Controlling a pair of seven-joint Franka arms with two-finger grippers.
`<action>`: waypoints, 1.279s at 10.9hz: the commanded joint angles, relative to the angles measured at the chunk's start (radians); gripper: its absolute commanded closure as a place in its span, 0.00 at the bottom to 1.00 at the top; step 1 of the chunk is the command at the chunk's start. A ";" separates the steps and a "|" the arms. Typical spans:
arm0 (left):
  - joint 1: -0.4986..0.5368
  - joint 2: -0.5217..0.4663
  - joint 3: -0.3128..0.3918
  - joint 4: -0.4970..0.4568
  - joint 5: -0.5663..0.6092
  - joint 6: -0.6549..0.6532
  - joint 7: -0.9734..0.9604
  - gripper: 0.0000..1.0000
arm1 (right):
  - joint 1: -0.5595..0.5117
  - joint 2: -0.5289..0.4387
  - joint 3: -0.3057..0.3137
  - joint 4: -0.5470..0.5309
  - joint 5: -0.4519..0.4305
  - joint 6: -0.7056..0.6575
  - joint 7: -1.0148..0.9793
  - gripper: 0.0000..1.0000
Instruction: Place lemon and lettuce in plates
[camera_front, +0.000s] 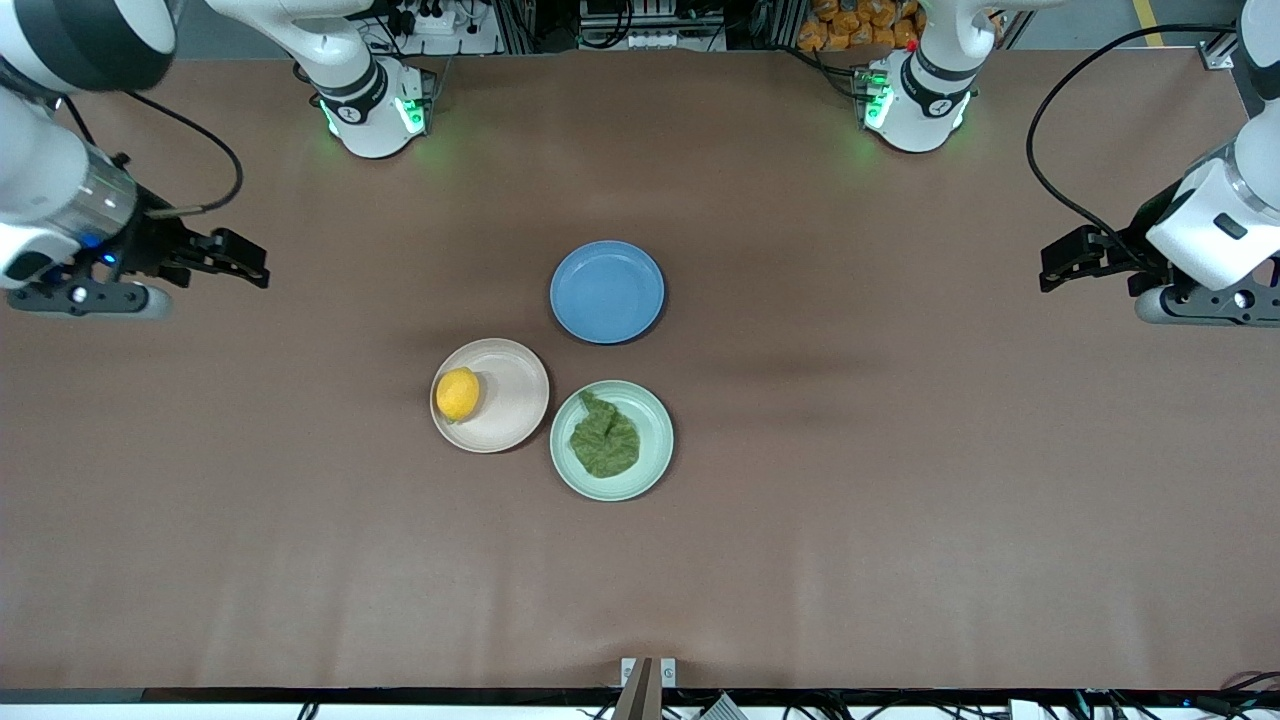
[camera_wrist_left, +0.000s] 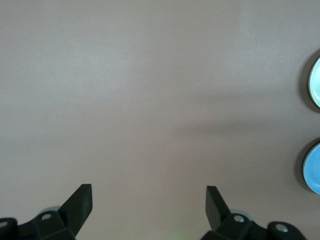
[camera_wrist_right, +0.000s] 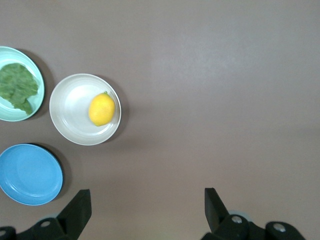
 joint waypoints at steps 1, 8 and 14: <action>0.011 -0.007 0.003 0.003 0.014 0.004 0.056 0.00 | -0.010 -0.048 0.012 0.034 -0.073 -0.030 -0.055 0.00; -0.001 -0.003 0.000 0.005 0.053 0.003 0.041 0.00 | -0.107 -0.048 -0.001 0.034 -0.058 0.022 -0.112 0.00; 0.008 0.000 0.000 0.000 0.049 0.001 0.041 0.00 | -0.105 -0.012 -0.001 0.135 -0.066 -0.079 -0.109 0.00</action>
